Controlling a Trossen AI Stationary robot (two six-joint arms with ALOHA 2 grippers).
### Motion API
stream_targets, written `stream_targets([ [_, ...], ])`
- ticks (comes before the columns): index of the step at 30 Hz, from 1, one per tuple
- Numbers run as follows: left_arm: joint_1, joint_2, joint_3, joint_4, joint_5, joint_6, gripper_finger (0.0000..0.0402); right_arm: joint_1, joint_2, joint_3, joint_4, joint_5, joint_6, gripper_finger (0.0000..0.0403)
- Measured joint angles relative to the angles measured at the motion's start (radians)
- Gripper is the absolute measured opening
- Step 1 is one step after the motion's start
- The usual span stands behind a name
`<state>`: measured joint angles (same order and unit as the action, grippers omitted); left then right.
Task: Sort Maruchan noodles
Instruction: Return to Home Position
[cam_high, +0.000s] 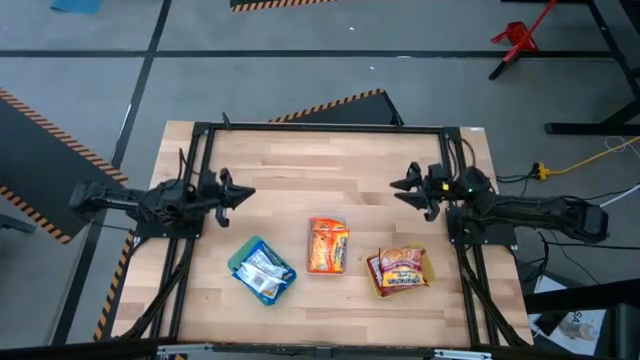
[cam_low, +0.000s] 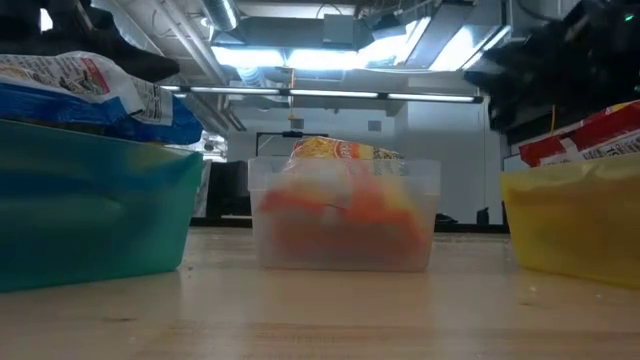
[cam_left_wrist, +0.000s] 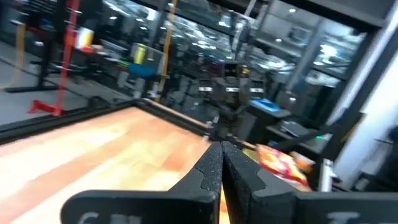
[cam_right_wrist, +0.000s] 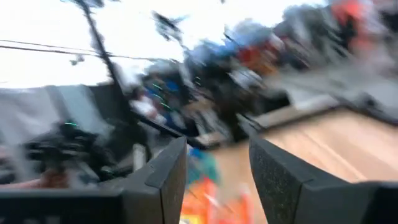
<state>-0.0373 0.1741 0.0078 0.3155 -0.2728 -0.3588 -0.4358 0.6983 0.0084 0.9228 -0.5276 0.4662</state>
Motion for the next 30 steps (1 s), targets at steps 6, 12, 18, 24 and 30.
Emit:
stream_targets([
  [6, -0.045, -0.015, 0.000, 0.019, 0.022, 0.003, 0.0000, -0.039, -0.061, 0.054, 0.378, -0.146, 0.269, 0.0161],
  [12, -0.044, -0.059, 0.000, 0.018, 0.022, 0.036, 0.0000, -0.274, -0.263, 0.212, 0.402, -0.462, 0.741, 0.0161],
  [18, -0.044, -0.095, 0.000, 0.014, 0.022, 0.046, 0.0000, -0.489, -0.562, 0.224, -0.068, -0.435, 0.795, 0.0161],
  [24, -0.044, -0.112, 0.000, -0.020, 0.013, 0.053, 0.0000, -0.565, -0.685, 0.221, -0.439, -0.398, 0.429, 0.0161],
  [30, -0.043, -0.111, 0.000, -0.065, -0.051, 0.052, 0.0000, -0.524, -0.690, 0.218, -0.954, -0.278, 0.068, 0.0161],
])
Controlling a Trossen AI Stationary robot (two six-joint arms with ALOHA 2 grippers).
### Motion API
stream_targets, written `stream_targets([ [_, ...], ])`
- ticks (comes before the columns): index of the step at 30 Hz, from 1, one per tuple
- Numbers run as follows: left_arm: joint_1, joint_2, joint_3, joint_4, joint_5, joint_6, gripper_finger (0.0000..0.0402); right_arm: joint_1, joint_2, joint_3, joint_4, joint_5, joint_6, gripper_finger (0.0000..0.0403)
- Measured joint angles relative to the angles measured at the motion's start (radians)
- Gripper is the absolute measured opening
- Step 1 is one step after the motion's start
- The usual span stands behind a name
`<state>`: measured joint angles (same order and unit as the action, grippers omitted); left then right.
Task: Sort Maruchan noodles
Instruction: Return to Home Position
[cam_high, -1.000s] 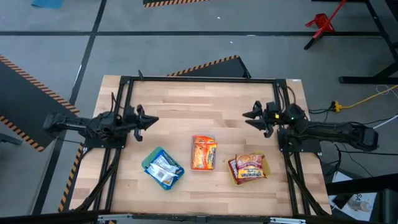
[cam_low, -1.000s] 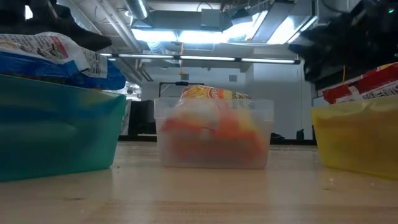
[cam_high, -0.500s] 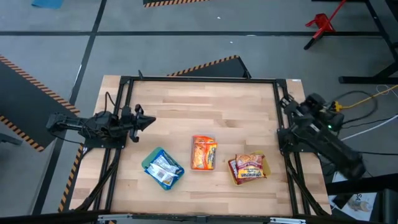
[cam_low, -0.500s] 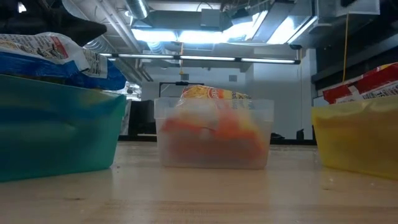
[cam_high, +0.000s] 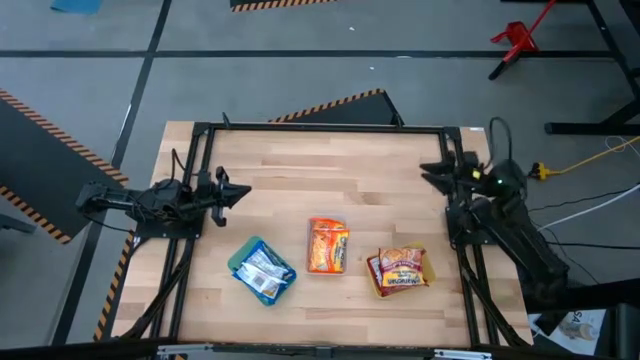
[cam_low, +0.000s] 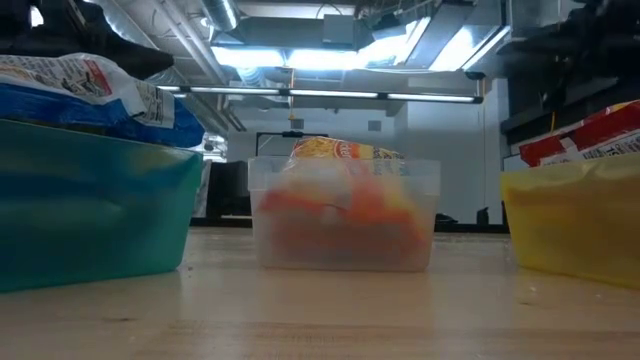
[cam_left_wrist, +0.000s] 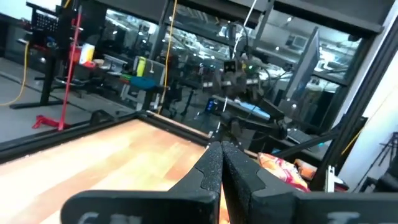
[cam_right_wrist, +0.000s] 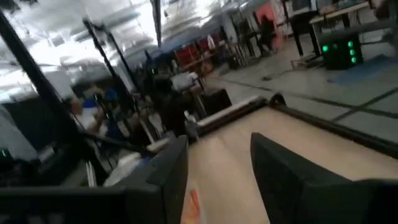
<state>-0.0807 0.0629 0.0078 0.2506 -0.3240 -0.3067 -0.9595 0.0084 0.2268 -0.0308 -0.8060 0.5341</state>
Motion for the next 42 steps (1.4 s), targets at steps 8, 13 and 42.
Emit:
stream_targets([
  [8, 0.000, 0.000, 0.000, -0.037, -0.029, 0.002, 0.0000, 0.348, -0.003, -0.218, 0.228, 0.223, -0.063, 0.0161],
  [13, 0.000, 0.000, 0.000, -0.072, -0.026, 0.000, 0.0000, 0.567, -0.002, -0.218, 0.176, 0.507, -0.240, 0.0161],
  [42, 0.000, 0.001, 0.000, -0.117, 0.001, 0.065, 0.0000, 0.724, 0.002, -0.218, 0.132, 0.770, -0.383, 0.0161],
])
